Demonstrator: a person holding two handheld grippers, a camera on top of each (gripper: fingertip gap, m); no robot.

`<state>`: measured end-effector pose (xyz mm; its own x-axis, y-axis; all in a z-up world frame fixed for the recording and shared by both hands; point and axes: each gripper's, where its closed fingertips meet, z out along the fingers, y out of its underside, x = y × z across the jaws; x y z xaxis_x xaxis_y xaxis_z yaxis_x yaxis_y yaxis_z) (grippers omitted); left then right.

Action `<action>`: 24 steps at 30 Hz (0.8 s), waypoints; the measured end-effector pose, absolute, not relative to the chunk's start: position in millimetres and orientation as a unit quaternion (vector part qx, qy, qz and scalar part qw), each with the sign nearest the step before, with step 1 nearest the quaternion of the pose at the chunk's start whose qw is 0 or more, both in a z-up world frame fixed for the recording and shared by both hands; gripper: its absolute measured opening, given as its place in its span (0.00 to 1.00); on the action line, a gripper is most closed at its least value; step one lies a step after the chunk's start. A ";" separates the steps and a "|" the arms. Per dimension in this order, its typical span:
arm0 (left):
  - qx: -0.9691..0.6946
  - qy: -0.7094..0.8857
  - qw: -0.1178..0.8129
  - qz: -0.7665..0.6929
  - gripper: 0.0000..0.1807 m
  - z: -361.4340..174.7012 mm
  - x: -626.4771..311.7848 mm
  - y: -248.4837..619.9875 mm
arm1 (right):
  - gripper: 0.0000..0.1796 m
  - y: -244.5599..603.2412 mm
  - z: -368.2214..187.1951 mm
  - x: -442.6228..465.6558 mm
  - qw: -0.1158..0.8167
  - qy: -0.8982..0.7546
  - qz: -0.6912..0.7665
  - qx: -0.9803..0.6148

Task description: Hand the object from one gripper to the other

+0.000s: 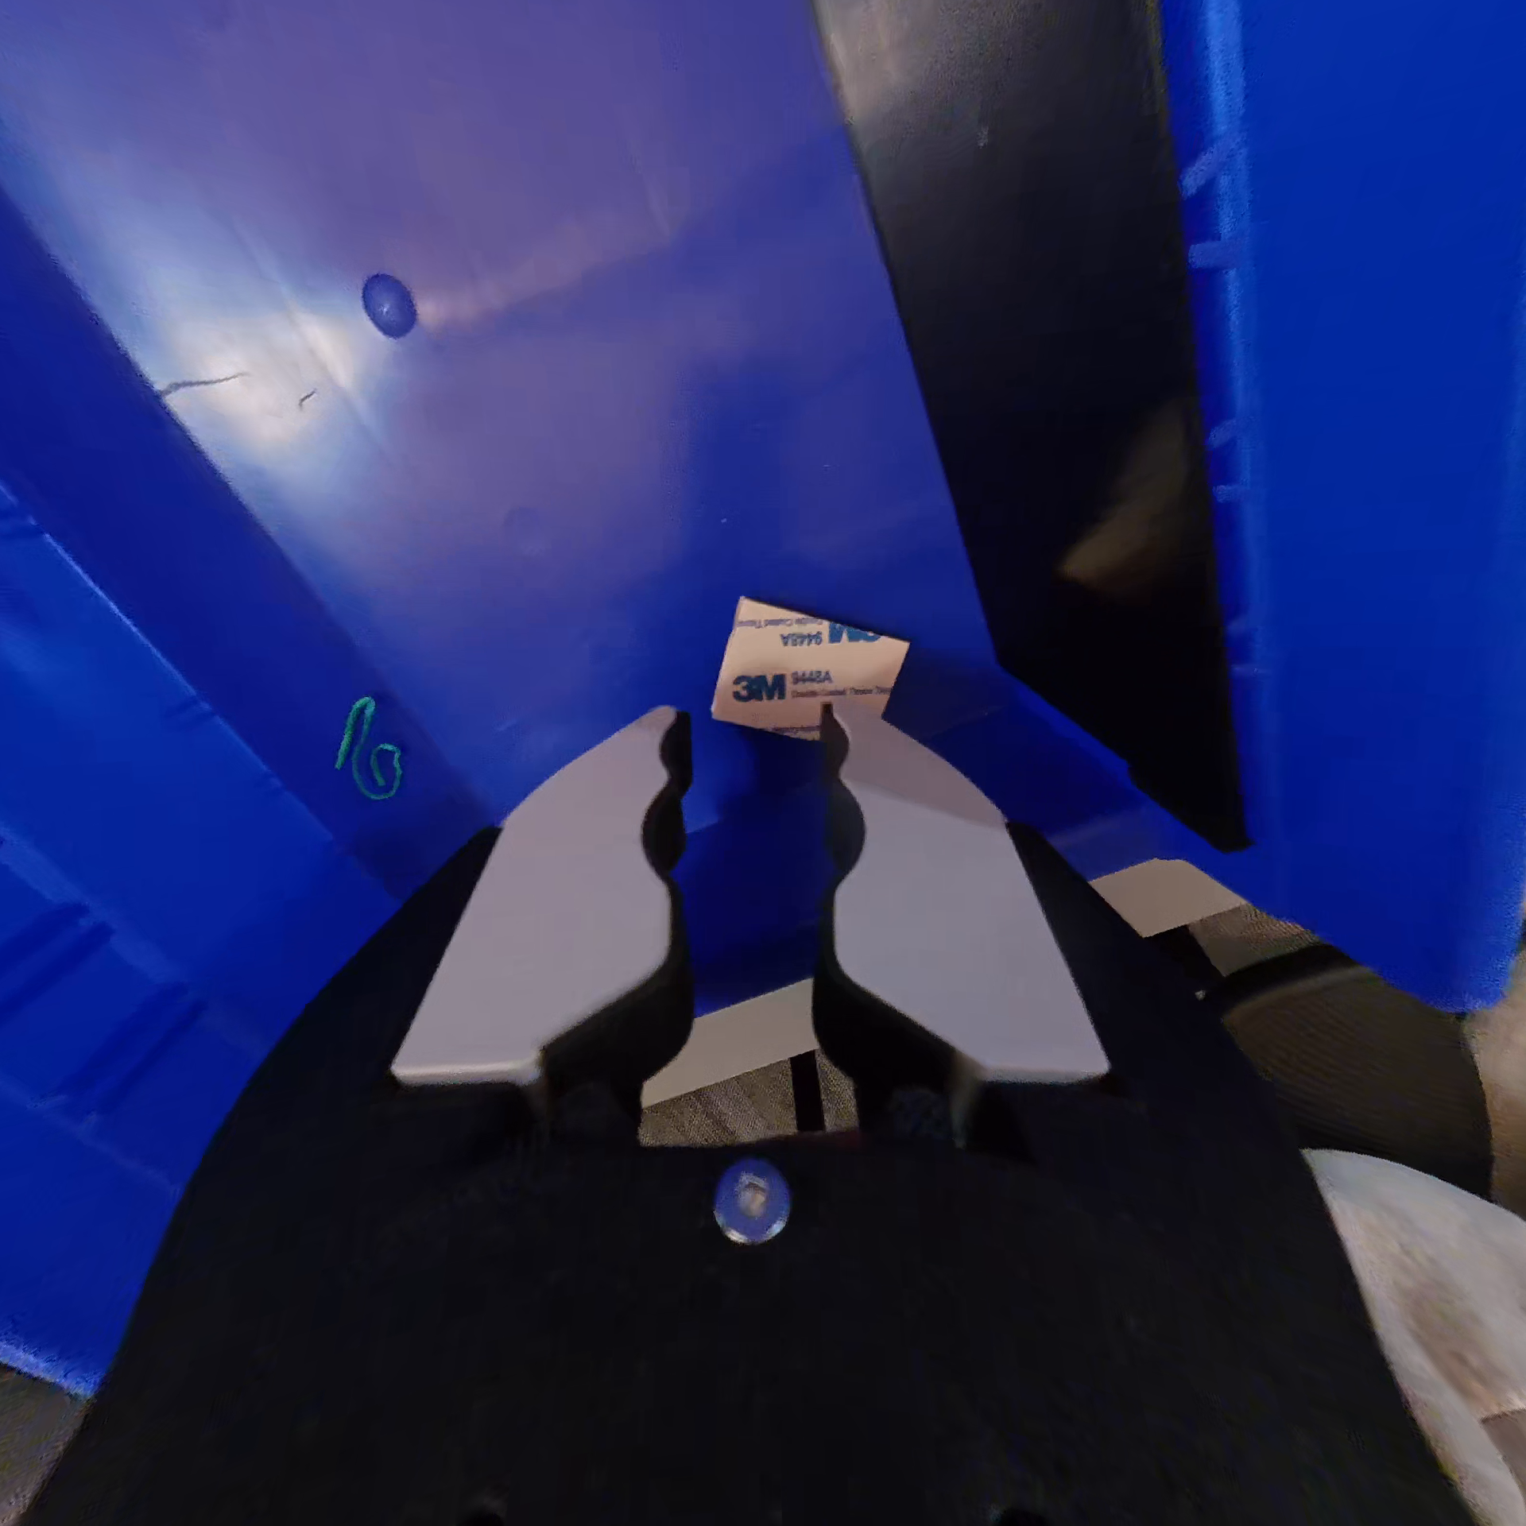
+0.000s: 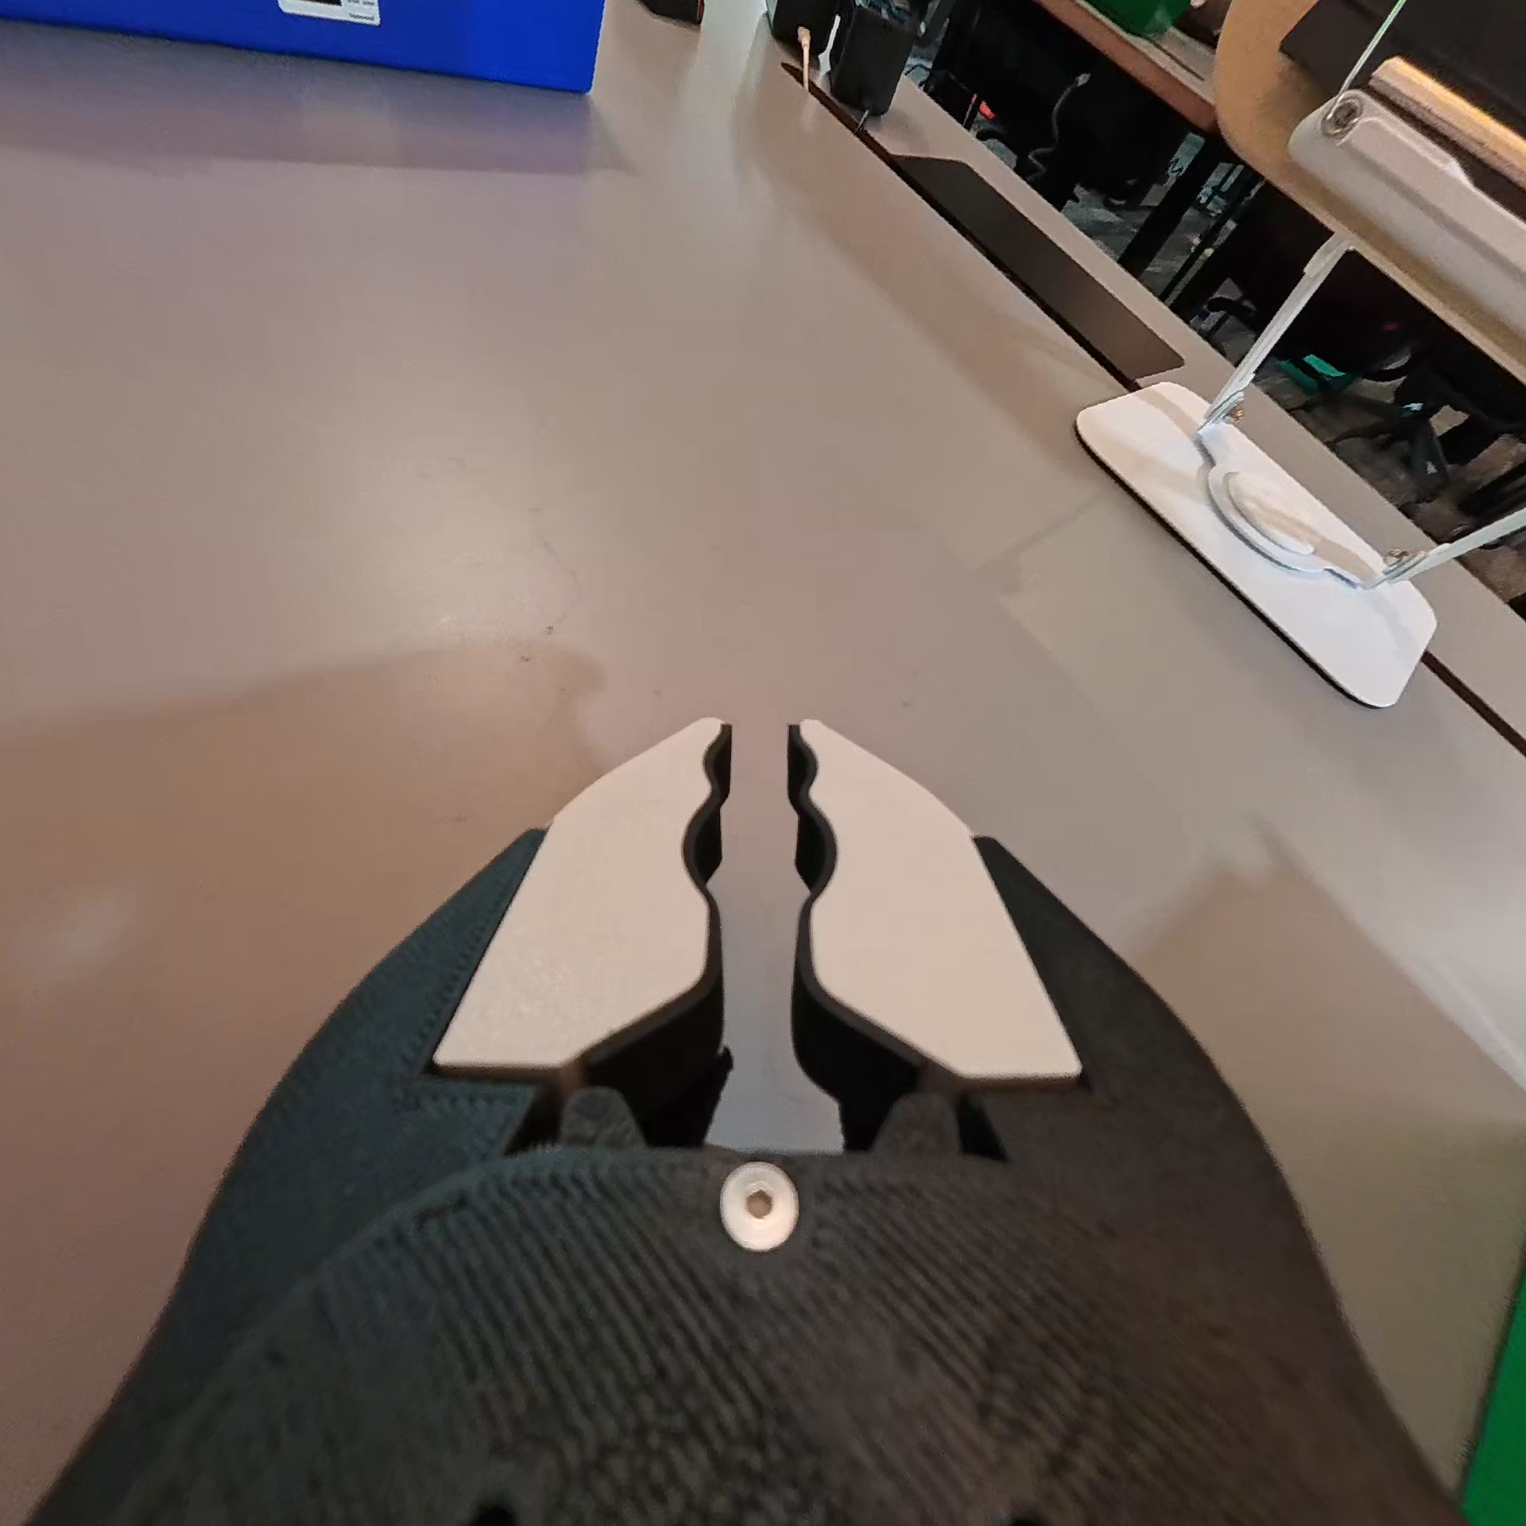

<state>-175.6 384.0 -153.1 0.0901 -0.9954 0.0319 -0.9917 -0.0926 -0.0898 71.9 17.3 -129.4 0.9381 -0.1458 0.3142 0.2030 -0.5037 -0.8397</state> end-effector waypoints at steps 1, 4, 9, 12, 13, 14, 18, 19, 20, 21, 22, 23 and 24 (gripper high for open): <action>-0.737 0.674 0.016 -0.045 0.14 -153.4 -174.9 381.4 | 0.07 17.6 -129.3 71.4 0.499 -0.017 -0.173 -0.849; -0.742 0.667 -0.002 -0.060 0.06 -154.3 -171.0 375.6 | 0.07 18.3 -128.8 69.1 0.501 -0.019 -0.167 -0.849; -0.753 0.653 -0.018 -0.079 0.02 -155.8 -165.1 373.4 | 0.08 18.9 -126.5 66.3 0.506 -0.023 -0.160 -0.848; -0.768 0.633 -0.037 -0.087 0.02 -157.4 -164.1 373.7 | 0.08 18.4 -123.6 66.3 0.512 -0.019 -0.155 -0.845; -0.771 0.630 -0.040 -0.088 0.02 -157.7 -164.2 373.7 | 0.08 17.9 -122.5 66.6 0.514 -0.017 -0.153 -0.844; -0.769 0.632 -0.040 -0.088 0.02 -157.7 -164.2 373.9 | 0.08 17.2 -121.3 67.1 0.516 -0.015 -0.152 -0.843; -0.764 0.640 -0.024 -0.075 0.02 -159.5 -161.7 379.2 | 0.08 15.1 -116.6 69.4 0.526 -0.004 -0.147 -0.837; -0.765 0.640 -0.017 -0.065 0.02 -161.9 -160.8 383.4 | 0.08 14.7 -115.9 70.0 0.528 -0.002 -0.145 -0.837; -0.765 0.641 -0.016 -0.059 0.02 -165.4 -160.1 385.9 | 0.08 14.3 -115.4 70.6 0.530 0.001 -0.144 -0.836; -0.767 0.638 -0.019 -0.063 0.02 -165.8 -159.0 386.3 | 0.08 13.9 -115.2 71.1 0.530 0.002 -0.143 -0.836; -0.768 0.636 -0.017 -0.069 0.02 -165.6 -158.1 386.6 | 0.08 13.5 -115.0 71.5 0.530 0.003 -0.143 -0.836; -0.767 0.638 -0.017 -0.071 0.02 -165.8 -158.5 386.4 | 0.08 13.1 -114.6 71.7 0.531 0.004 -0.143 -0.835; -0.766 0.638 -0.017 -0.074 0.02 -165.8 -158.5 386.6 | 0.08 12.9 -114.2 71.8 0.532 0.005 -0.143 -0.835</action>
<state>-158.5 386.6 -165.8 0.1750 -0.9753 0.1347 -0.9804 -0.1852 -0.0676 71.8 12.9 -114.2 0.9589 -0.1600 0.2343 0.1448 -0.4343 -0.8891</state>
